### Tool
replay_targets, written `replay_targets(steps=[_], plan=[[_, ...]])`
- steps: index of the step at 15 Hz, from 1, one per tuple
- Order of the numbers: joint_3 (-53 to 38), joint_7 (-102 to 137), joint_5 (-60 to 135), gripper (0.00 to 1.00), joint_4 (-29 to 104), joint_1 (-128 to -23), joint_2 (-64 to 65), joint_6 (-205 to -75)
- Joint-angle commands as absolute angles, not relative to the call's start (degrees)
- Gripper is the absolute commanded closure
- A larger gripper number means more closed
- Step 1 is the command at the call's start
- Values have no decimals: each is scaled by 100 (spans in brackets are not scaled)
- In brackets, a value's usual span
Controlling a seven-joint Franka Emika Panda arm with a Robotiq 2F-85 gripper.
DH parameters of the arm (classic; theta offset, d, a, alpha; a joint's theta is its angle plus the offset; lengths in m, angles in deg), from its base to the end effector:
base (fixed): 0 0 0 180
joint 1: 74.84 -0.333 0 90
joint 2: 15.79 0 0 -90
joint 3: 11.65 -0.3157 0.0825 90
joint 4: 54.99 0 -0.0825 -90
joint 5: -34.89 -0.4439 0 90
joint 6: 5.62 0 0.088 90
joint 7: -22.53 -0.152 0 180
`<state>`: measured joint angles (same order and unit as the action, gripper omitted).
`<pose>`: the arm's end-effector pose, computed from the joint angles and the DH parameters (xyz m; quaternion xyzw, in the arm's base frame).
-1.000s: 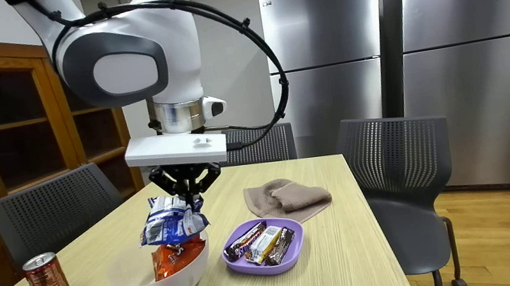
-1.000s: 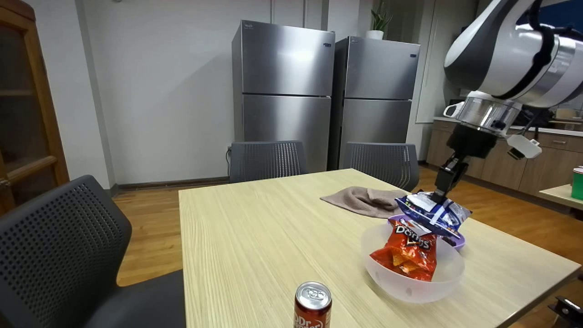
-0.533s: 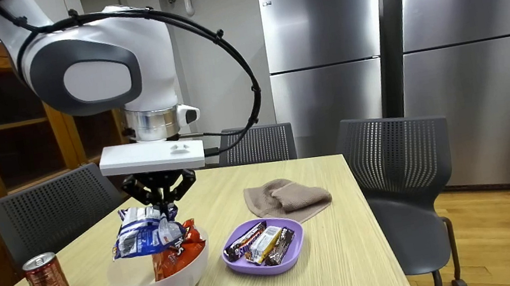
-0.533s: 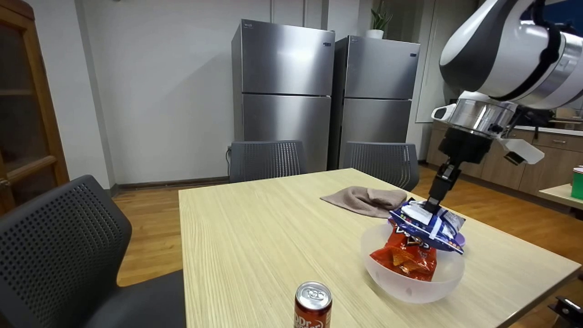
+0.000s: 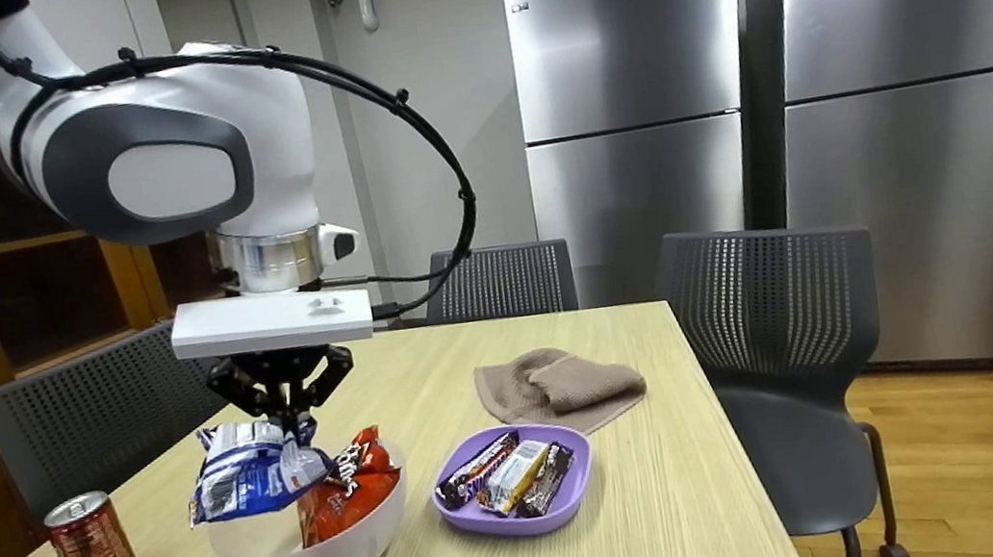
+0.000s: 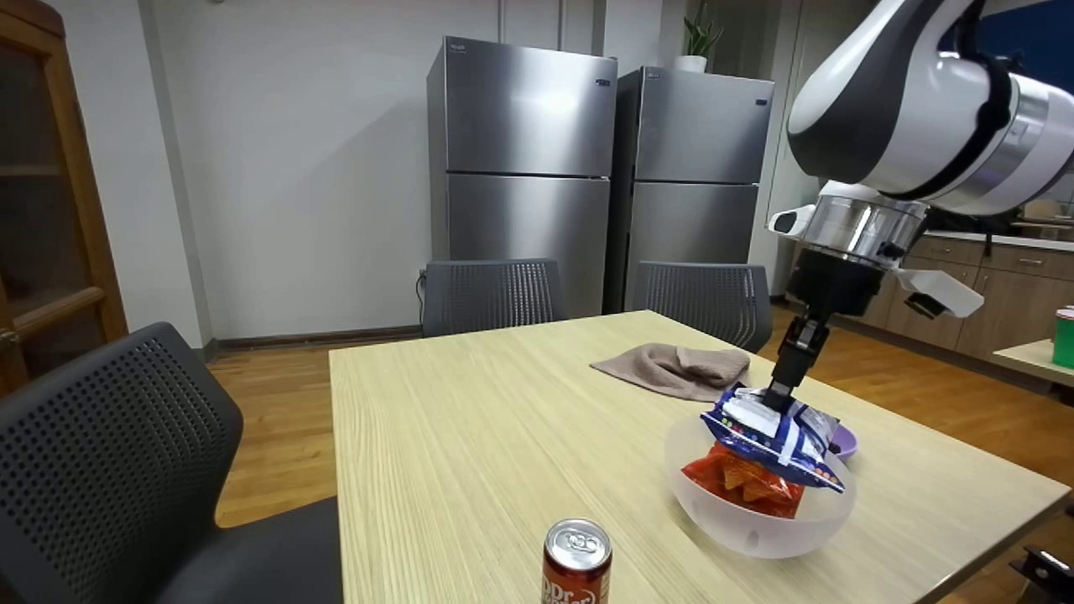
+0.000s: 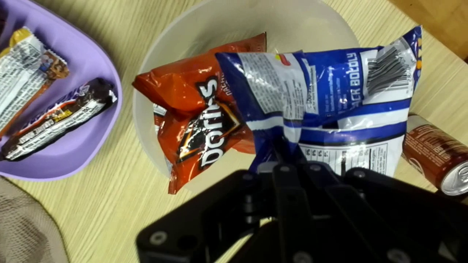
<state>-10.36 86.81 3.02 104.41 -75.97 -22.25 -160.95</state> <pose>0.4139 -0.0094 0.1488 -0.9457 -0.3009 -0.0812 0.0918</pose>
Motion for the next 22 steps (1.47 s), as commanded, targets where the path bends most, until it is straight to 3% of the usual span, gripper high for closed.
replay_targets(steps=[1, 12, 13, 15, 22], plan=[[-1102, 8659, 247, 100, 10441, -7655, -2081, -16296], [-1092, 8666, 167, 98, 10440, -7680, -1843, -16527], [-1093, 8641, 181, 73, 10440, -7677, -1833, -16543], [-1091, 8633, 151, 69, 10440, -7679, -1831, -16580], [-1037, 8663, 48, 16, 10436, -7635, -1889, -16640]])
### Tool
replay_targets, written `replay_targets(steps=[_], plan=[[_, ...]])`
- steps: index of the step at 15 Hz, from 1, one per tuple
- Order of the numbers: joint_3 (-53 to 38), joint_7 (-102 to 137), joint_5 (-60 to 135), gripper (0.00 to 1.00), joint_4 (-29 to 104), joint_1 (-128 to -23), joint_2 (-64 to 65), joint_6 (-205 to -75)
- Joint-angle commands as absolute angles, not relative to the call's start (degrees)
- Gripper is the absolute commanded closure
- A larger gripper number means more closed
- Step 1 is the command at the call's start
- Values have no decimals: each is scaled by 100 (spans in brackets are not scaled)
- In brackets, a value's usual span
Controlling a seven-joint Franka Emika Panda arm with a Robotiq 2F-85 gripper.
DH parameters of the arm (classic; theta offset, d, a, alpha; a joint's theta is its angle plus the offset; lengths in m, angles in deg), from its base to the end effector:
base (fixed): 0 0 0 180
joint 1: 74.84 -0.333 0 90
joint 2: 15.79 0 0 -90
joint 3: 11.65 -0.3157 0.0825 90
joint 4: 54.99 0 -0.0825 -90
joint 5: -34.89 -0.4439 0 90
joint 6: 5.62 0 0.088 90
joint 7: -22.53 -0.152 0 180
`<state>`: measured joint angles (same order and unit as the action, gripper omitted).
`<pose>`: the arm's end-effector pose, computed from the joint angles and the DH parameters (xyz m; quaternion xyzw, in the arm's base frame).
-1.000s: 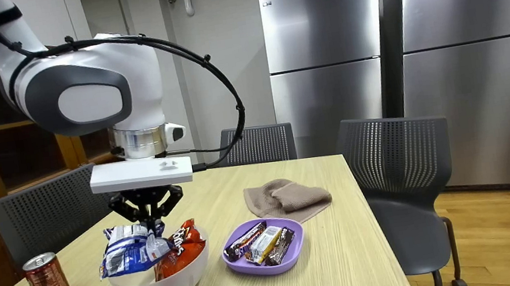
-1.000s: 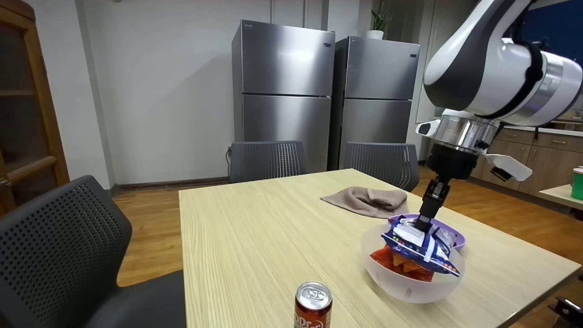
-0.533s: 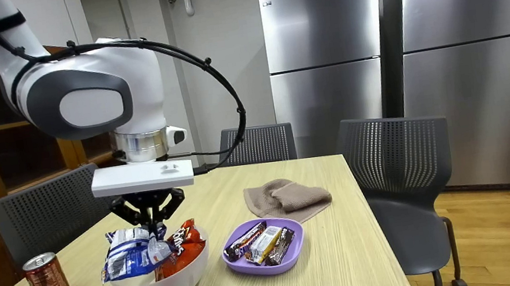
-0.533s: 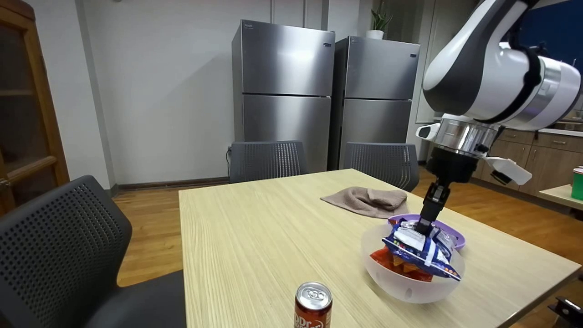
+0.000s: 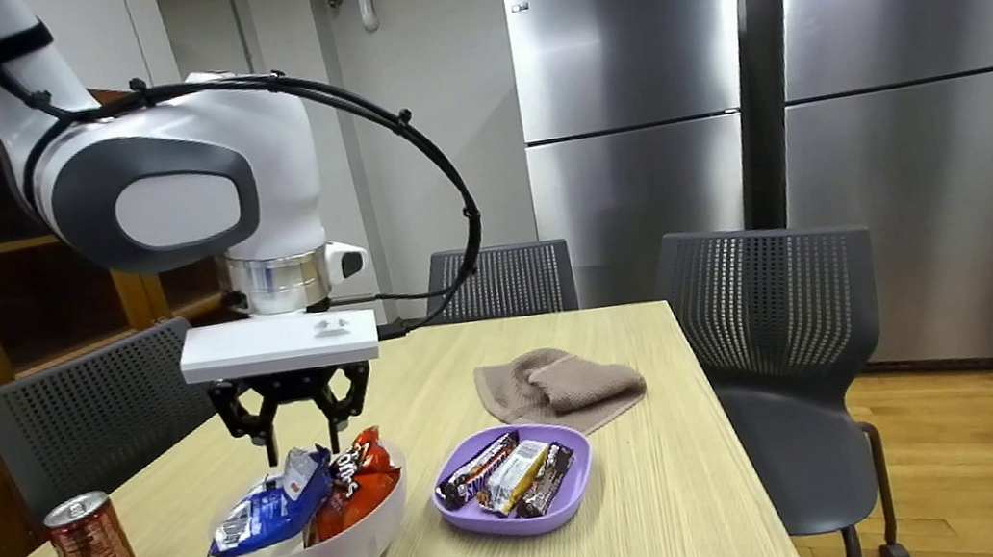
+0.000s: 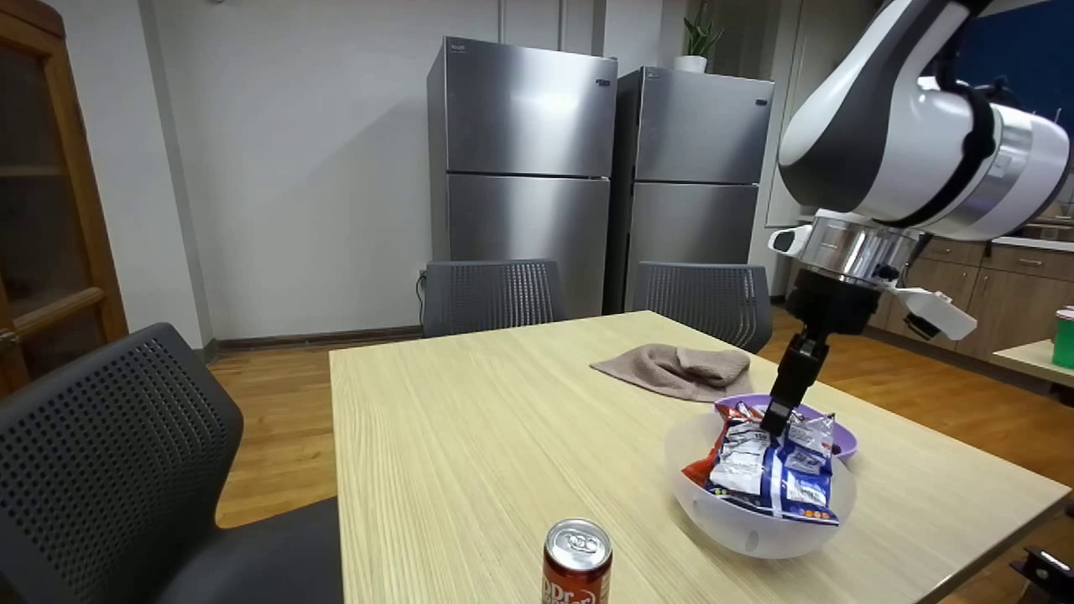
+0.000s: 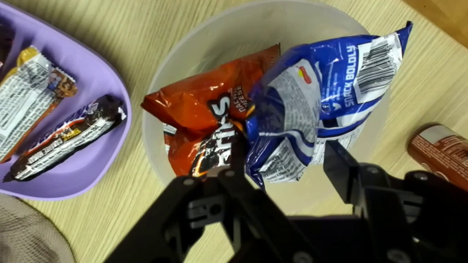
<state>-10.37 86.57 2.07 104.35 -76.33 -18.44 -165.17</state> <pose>0.4105 -0.0142 0.1279 -0.9515 -0.2879 -0.0761 0.0772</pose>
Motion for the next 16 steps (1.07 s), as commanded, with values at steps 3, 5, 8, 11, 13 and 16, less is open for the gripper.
replay_targets(steps=[3, 5, 8, 11, 13, 16], plan=[[-963, 8610, 131, 0, 10424, -7561, -1927, -16626], [-862, 8451, 438, 0, 10414, -7459, -1985, -16450], [-683, 8173, 913, 0, 10404, -7266, -2080, -16433], [-543, 7800, 1465, 0, 10383, -7051, -2153, -16412], [-422, 7378, 1939, 0, 10470, -6960, -2253, -16524], [-288, 6700, 2608, 0, 10466, -6787, -2402, -16518]])
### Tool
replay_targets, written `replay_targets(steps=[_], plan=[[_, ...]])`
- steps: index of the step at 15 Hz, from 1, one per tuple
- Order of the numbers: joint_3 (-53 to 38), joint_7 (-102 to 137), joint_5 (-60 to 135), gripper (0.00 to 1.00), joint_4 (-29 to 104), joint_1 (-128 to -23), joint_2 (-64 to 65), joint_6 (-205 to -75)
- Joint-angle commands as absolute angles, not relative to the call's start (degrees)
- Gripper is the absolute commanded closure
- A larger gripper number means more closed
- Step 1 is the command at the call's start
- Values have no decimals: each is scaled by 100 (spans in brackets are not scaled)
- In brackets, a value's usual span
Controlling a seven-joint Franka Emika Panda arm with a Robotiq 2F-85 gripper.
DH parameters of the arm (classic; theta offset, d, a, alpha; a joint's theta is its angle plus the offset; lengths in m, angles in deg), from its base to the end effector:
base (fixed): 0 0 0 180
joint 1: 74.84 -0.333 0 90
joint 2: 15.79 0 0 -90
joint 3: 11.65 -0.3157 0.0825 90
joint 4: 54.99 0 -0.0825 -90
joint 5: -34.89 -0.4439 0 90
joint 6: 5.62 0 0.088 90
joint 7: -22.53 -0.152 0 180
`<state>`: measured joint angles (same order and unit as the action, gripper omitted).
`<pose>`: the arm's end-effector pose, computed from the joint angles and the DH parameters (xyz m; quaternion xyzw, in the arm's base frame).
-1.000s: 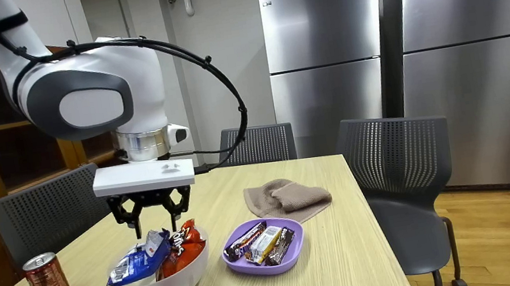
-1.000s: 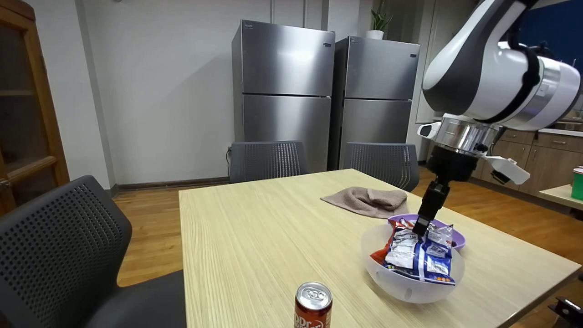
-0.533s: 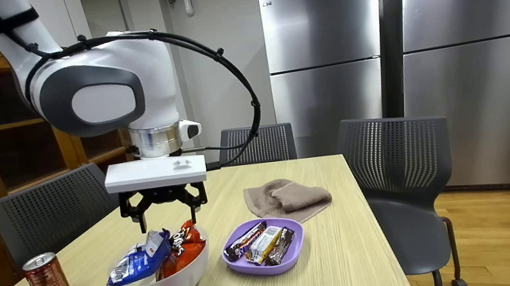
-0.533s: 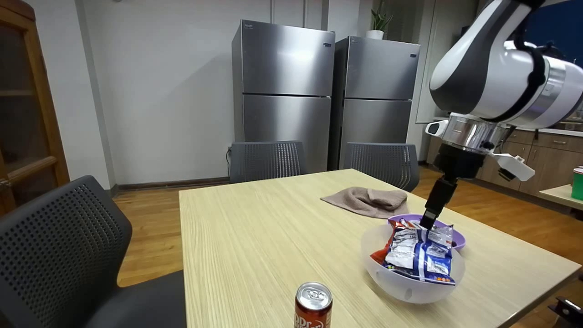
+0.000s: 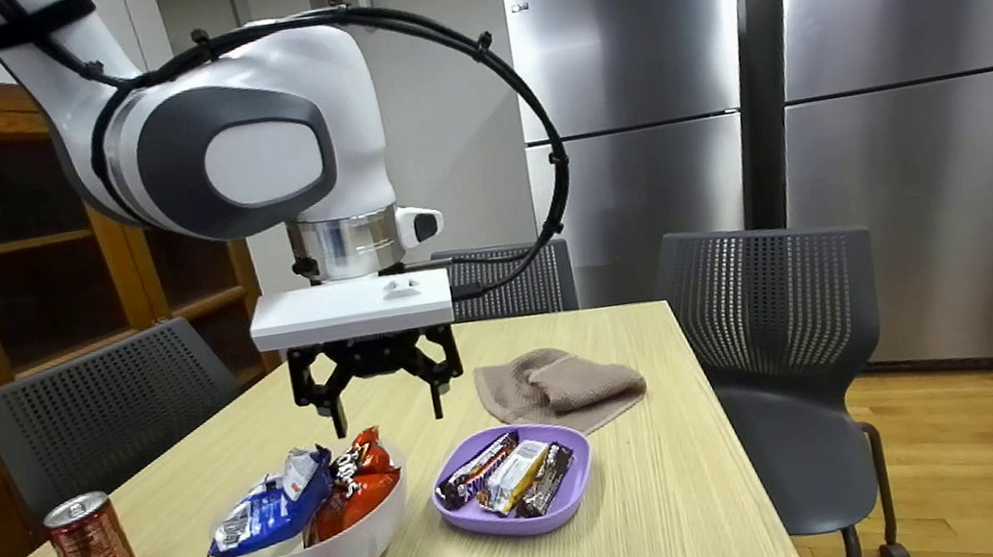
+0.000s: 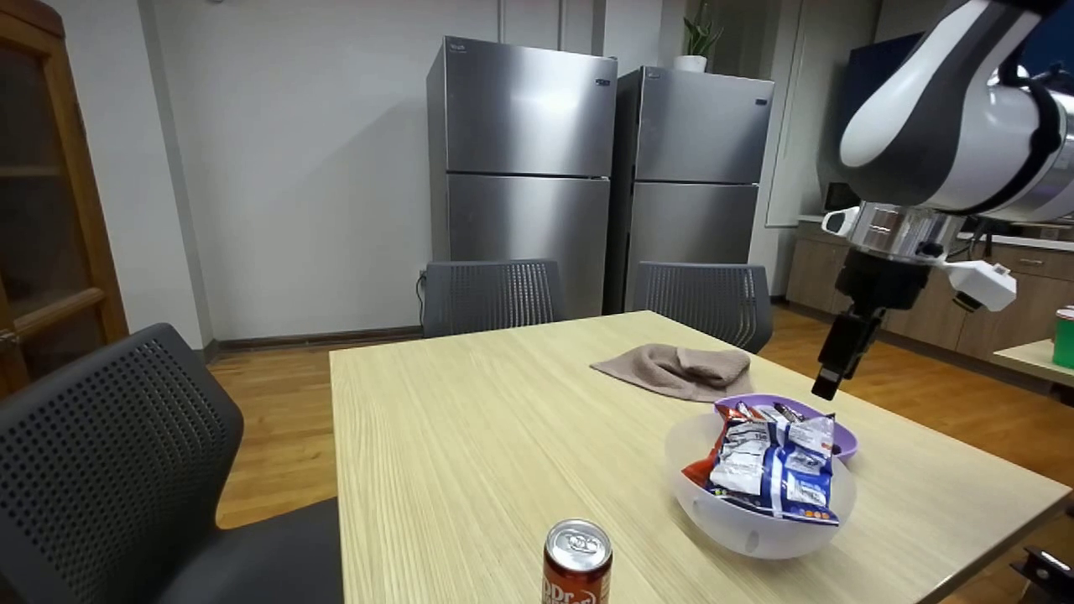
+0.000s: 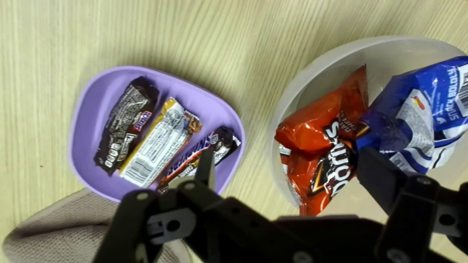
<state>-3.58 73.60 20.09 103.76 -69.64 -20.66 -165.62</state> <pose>0.4149 -0.1034 0.1497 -0.9750 -0.2085 -0.0738 0.0201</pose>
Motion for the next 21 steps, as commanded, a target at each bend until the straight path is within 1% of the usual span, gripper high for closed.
replay_targets(steps=[1, 4, 7, 9, 13, 14, 21], plan=[[-252, 6433, 2842, 0, 10467, -6726, -2460, -16522], [-267, 5129, 4071, 0, 10466, -6365, -2554, -16766], [-571, 3745, 5222, 0, 10456, -5769, -2805, -16480], [-513, 3068, 5691, 0, 10440, -5792, -2951, -16252], [-542, 2582, 5857, 0, 10397, -5912, -3083, -15817], [-389, 2880, 5724, 0, 10371, -5963, -2832, -16136], [-416, 2800, 5726, 0, 10371, -5969, -2890, -16006]])
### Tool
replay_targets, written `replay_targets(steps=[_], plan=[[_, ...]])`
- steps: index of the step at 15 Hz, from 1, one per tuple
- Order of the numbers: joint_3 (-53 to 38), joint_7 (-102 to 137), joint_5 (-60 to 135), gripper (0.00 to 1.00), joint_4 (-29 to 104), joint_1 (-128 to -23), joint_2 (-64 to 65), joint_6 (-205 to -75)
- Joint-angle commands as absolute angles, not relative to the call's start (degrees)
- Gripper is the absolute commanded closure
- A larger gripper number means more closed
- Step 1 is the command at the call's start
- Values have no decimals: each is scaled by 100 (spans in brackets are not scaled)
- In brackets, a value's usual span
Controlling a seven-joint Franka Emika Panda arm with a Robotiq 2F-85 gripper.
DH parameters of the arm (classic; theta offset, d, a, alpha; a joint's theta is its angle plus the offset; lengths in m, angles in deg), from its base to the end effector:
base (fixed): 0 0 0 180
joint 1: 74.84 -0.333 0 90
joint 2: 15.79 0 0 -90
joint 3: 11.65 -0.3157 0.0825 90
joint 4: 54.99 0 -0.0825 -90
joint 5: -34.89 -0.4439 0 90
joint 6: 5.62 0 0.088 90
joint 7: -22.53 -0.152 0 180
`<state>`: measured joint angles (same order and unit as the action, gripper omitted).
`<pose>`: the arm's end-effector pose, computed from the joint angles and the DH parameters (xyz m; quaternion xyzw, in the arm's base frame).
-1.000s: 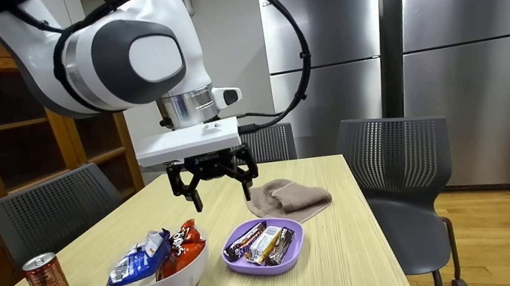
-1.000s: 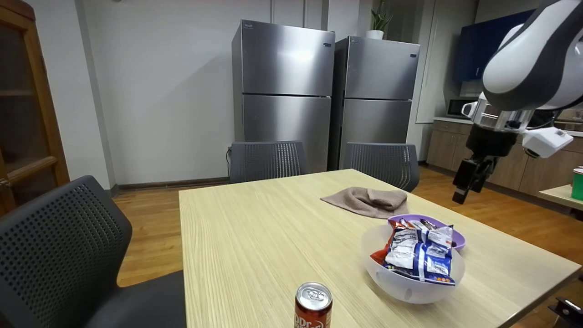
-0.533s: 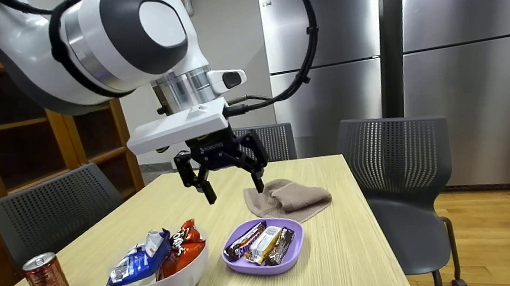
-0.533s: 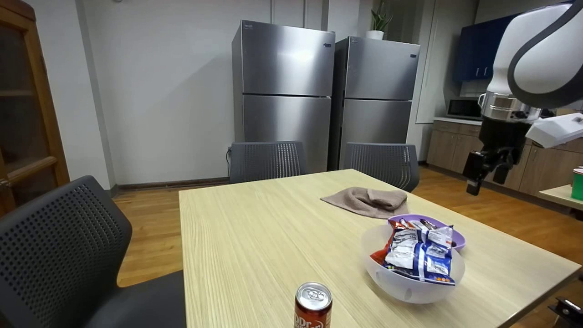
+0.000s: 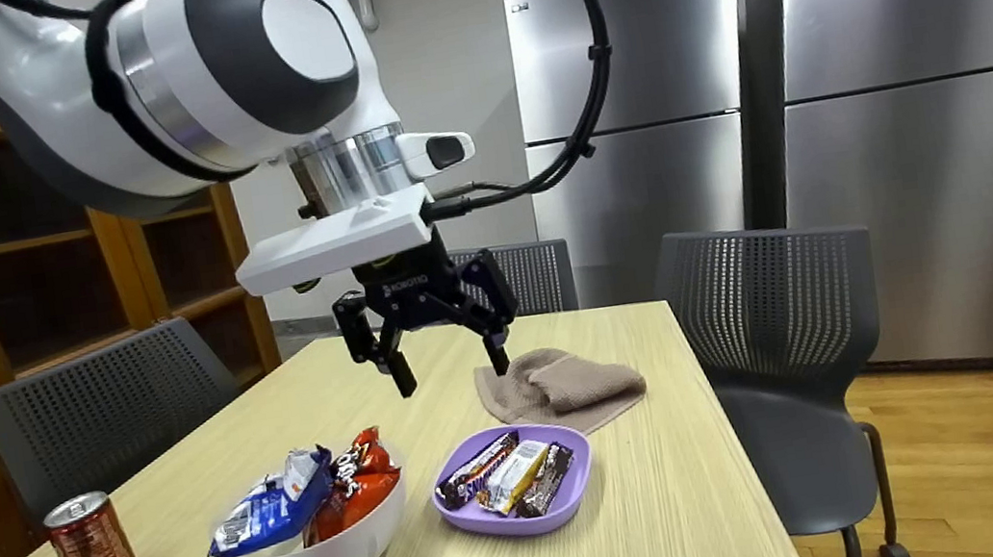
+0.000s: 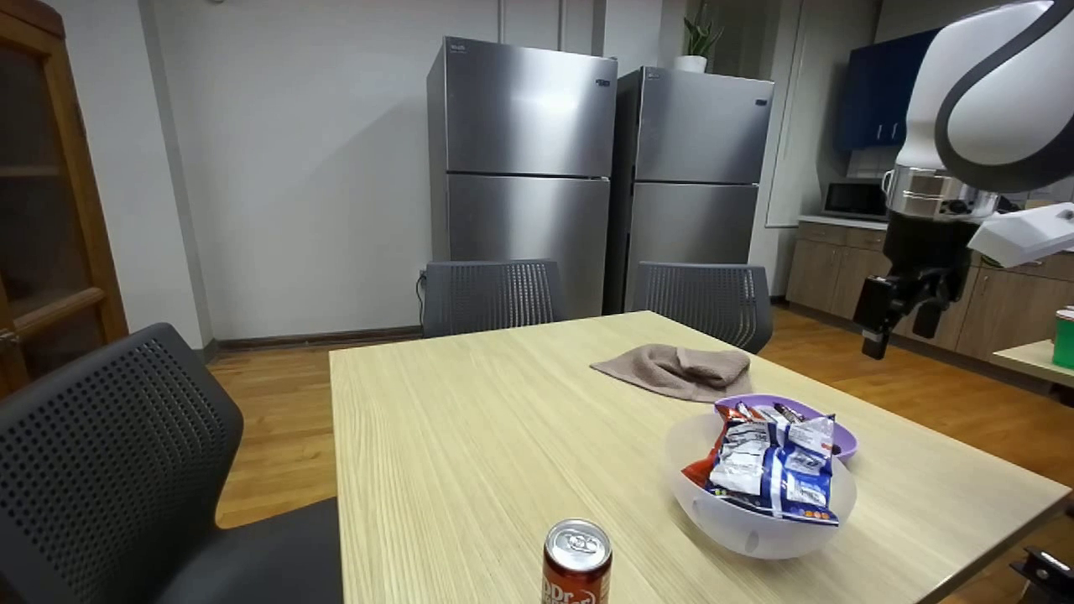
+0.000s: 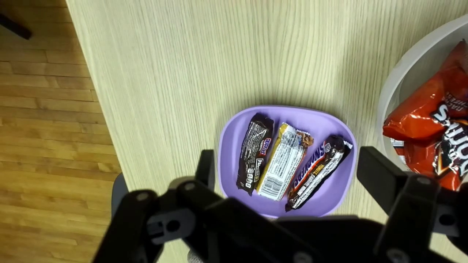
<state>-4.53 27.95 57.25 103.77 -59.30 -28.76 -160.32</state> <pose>0.4070 -0.1584 0.2008 0.9934 0.0202 0.0555 0.0988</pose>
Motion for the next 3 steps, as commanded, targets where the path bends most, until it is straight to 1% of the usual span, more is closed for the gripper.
replay_targets(steps=[1, 3], plan=[[-416, 2798, 5726, 0, 10371, -5969, -2890, -16005], [-417, 2795, 5726, 0, 10371, -5969, -2890, -16004]])
